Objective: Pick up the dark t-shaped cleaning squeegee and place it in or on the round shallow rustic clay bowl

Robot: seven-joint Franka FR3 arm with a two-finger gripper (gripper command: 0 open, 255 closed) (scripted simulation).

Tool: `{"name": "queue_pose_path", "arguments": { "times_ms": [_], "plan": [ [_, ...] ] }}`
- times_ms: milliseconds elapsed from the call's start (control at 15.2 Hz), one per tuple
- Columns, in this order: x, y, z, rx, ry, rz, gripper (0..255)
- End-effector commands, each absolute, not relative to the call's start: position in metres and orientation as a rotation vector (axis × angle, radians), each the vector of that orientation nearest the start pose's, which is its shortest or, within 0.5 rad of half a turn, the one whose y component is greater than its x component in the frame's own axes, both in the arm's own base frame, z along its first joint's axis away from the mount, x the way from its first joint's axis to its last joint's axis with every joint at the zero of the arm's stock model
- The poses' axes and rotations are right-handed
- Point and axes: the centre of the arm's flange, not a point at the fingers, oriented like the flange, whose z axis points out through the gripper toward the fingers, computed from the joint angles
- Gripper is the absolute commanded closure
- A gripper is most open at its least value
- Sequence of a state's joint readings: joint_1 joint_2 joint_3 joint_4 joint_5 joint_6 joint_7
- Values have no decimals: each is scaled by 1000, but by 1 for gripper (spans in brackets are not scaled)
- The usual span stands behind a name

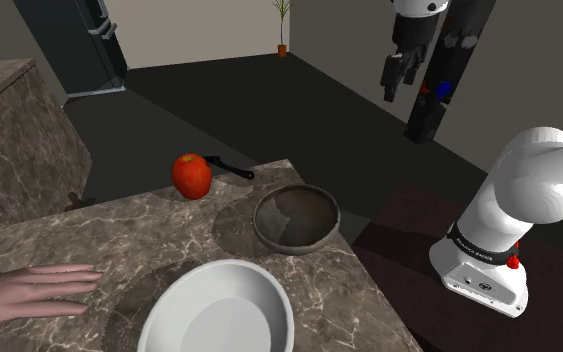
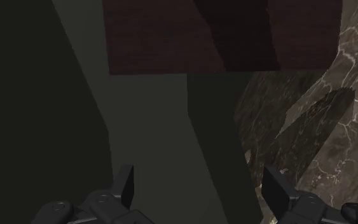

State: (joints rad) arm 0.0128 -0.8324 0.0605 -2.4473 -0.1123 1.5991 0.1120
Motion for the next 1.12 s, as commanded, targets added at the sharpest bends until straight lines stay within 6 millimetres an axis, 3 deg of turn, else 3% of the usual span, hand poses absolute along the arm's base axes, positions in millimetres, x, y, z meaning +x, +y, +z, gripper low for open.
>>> {"name": "queue_pose_path", "arguments": {
  "times_ms": [0, 528, 1056],
  "plan": [
    [295, 14, 564, -3298, 90, 6, 0],
    [370, 8, 508, -3148, -331, -112, 0],
    [445, 29, 458, -2942, -712, -218, 0]
  ]
}}
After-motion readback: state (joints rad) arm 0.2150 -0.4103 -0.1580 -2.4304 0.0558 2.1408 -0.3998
